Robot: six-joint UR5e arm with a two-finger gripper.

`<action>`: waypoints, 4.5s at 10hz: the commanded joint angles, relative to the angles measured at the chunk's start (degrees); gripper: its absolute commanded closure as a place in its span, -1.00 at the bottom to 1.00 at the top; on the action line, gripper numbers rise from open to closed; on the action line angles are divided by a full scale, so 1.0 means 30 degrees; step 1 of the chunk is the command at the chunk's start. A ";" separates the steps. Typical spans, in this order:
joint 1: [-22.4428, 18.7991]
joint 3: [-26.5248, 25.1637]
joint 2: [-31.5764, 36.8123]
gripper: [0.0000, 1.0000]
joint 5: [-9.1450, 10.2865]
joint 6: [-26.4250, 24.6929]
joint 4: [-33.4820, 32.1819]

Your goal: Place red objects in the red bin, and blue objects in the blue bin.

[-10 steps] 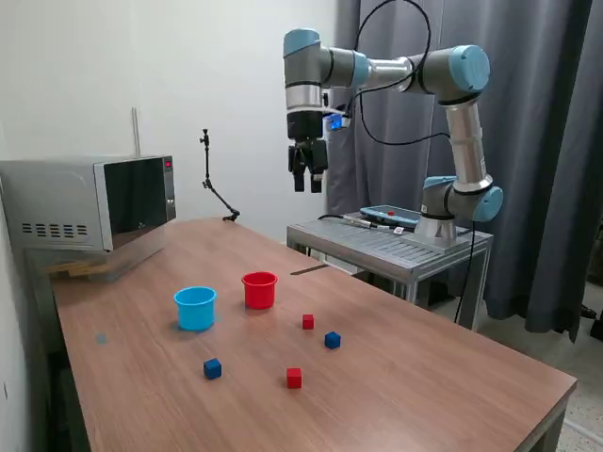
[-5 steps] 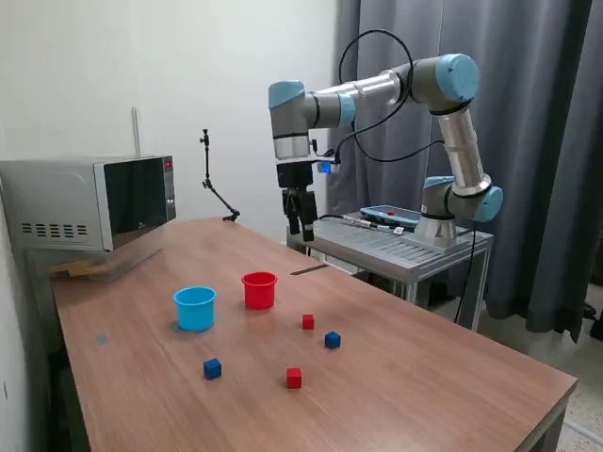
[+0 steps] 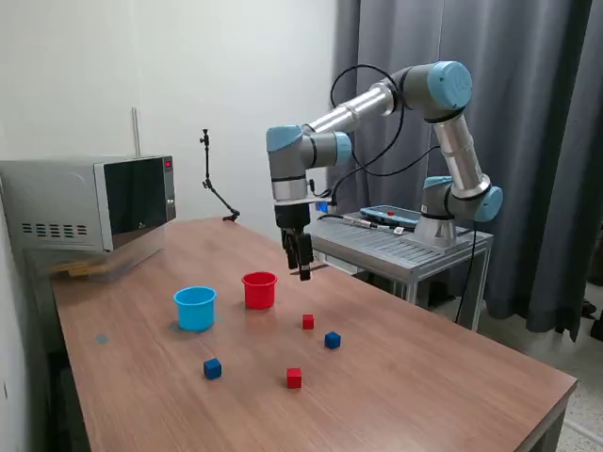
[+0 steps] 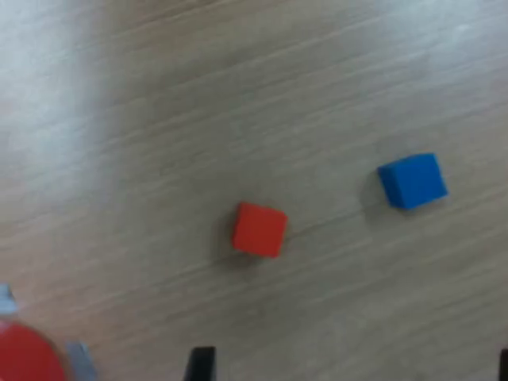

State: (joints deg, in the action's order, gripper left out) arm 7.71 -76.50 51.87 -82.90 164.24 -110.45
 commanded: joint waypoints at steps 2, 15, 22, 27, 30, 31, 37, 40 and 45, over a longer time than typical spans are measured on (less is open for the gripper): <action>-0.0108 -0.1655 -0.0036 -1.00 -0.1049 -0.1134 -0.1122; -0.0784 -0.5761 0.0262 -1.00 -0.1136 -0.2658 -0.6540; -0.0344 -0.6582 0.0082 -1.00 -0.2396 -0.4410 -0.8476; -0.0402 -0.5589 -0.0500 -1.00 -0.2425 -0.4474 -0.8536; -0.0460 -0.5263 -0.0768 -1.00 -0.2454 -0.4619 -0.8507; -0.0489 -0.5292 -0.0768 -1.00 -0.2513 -0.4998 -0.8477; -0.0752 -0.5789 -0.0914 -1.00 -0.2572 -0.6231 -0.8594; -0.0812 -0.5849 -0.0914 -1.00 -0.2572 -0.6262 -0.8915; -0.0783 -0.5878 -0.0973 -1.00 -0.2601 -0.6144 -0.9325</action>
State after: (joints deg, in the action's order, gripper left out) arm 5.33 -94.09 49.02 -90.64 145.76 -137.80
